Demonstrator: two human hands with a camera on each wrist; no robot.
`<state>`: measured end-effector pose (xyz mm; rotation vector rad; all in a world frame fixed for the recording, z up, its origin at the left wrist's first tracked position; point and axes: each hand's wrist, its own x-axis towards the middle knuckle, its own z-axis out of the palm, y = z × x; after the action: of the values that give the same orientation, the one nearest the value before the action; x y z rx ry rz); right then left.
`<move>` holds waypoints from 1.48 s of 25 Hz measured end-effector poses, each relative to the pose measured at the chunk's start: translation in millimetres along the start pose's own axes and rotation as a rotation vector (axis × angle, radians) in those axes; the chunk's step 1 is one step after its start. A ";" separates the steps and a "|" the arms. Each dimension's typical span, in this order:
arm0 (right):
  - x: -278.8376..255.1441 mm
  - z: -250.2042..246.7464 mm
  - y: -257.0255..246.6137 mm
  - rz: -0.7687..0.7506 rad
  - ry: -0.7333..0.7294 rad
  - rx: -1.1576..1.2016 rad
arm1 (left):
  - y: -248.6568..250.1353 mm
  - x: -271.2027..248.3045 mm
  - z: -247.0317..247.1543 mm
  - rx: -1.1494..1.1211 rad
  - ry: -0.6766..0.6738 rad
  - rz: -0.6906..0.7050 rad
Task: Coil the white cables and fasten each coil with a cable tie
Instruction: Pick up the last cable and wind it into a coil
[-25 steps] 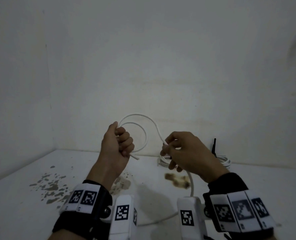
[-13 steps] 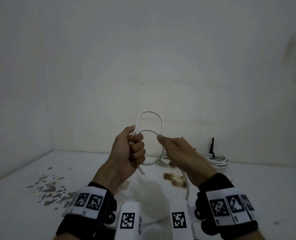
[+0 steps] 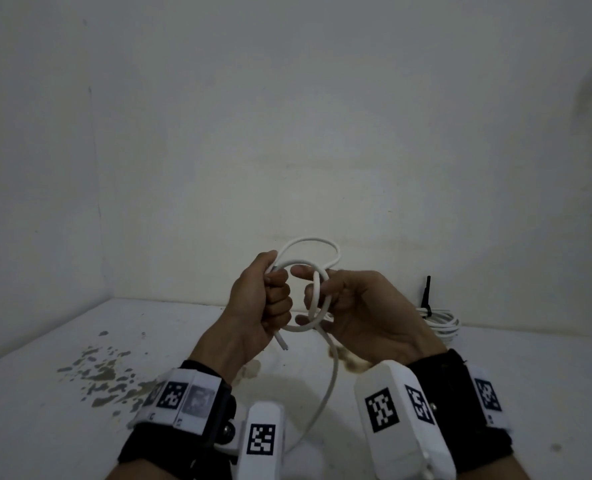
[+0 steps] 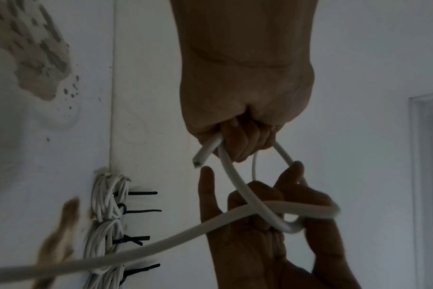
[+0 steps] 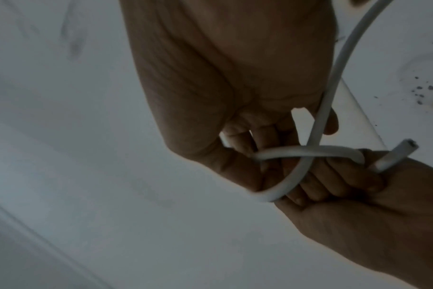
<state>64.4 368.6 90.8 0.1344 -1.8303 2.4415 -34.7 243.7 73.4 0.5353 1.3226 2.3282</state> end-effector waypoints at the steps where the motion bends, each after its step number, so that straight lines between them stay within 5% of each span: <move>1: -0.1 0.2 0.2 -0.008 -0.006 0.000 | 0.9 0.3 -1.5 -0.008 0.001 -0.004; 4: 0.9 5.7 2.4 -0.041 0.056 -0.120 | 4.6 1.1 -4.7 -0.004 0.029 0.024; 11: 8.3 2.9 16.3 -0.408 0.526 -1.085 | 10.1 4.3 -13.0 -0.025 -0.022 0.053; 18: -17.7 -50.3 -25.6 -0.197 0.627 -0.475 | 11.3 17.9 -62.0 0.122 0.209 0.084; 22: -20.3 -48.2 -29.6 -0.113 0.480 -0.241 | 10.2 24.6 -62.6 -0.028 0.200 0.061; 27: -26.9 -43.6 -29.5 -0.140 0.358 -0.574 | 25.1 22.1 -85.8 -0.374 0.131 -0.033; 33: -33.9 -42.4 -31.6 -0.096 0.316 -0.912 | 28.9 22.7 -96.3 -0.173 0.245 0.008; 37: -42.1 -33.3 -38.6 -0.122 0.238 -0.649 | 31.5 25.4 -110.9 -0.211 0.380 0.103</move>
<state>110.3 410.7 113.1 -0.0848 -2.2934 1.5947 -118.1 163.2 51.1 0.0976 1.2024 2.7108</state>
